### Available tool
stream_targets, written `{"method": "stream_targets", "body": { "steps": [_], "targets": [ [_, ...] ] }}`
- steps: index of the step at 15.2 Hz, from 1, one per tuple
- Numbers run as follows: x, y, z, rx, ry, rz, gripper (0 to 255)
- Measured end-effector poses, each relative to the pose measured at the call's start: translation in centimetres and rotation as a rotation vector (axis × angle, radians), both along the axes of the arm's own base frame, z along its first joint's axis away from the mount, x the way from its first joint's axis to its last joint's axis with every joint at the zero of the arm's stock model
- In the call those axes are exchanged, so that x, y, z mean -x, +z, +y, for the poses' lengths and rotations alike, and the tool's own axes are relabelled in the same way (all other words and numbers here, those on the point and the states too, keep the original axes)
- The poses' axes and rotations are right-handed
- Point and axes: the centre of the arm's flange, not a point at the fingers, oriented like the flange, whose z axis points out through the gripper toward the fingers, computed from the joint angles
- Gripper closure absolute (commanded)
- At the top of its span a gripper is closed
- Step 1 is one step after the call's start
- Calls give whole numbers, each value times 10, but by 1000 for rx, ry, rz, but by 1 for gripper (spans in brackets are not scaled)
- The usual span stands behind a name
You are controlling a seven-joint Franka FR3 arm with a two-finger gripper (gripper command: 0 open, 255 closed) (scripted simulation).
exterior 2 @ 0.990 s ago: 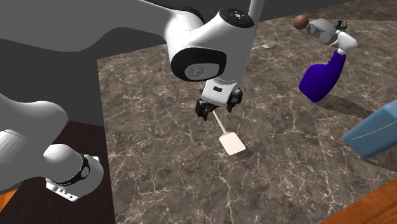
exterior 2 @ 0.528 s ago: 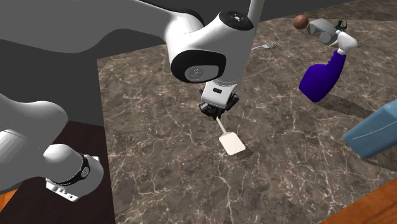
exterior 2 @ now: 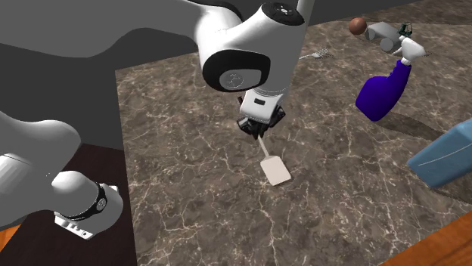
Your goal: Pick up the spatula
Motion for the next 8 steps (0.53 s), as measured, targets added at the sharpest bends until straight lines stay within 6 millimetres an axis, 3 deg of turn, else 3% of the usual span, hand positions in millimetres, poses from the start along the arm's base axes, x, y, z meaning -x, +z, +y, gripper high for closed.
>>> {"method": "stream_targets", "body": {
  "steps": [8],
  "targets": [
    [1, 42, 1, 0, 0, 0, 255]
  ]
}}
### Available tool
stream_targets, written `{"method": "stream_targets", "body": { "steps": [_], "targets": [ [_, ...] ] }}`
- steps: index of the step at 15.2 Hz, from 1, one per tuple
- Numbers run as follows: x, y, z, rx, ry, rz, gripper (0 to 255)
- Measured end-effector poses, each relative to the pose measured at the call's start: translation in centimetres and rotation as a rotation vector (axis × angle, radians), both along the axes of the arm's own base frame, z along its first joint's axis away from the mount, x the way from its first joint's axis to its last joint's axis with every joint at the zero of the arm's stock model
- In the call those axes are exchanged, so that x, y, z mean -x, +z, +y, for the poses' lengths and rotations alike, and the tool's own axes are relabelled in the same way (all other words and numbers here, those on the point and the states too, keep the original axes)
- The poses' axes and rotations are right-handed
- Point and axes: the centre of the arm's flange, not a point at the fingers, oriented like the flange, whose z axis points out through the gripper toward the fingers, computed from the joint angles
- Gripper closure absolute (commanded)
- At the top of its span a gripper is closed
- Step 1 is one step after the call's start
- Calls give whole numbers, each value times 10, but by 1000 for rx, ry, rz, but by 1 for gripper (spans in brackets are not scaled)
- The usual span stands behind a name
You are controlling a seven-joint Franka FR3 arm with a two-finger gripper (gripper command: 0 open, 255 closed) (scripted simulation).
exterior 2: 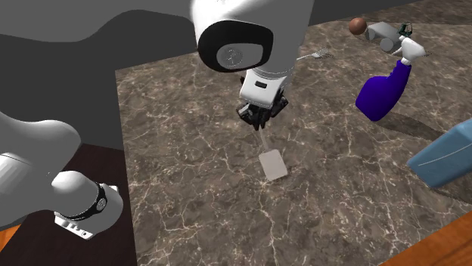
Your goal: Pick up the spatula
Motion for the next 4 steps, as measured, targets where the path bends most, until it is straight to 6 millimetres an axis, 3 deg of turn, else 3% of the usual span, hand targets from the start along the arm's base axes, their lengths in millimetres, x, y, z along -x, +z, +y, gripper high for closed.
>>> {"method": "stream_targets", "body": {
  "steps": [4],
  "targets": [
    [-1, 19, 0, 0, 0, 0, 255]
  ]
}}
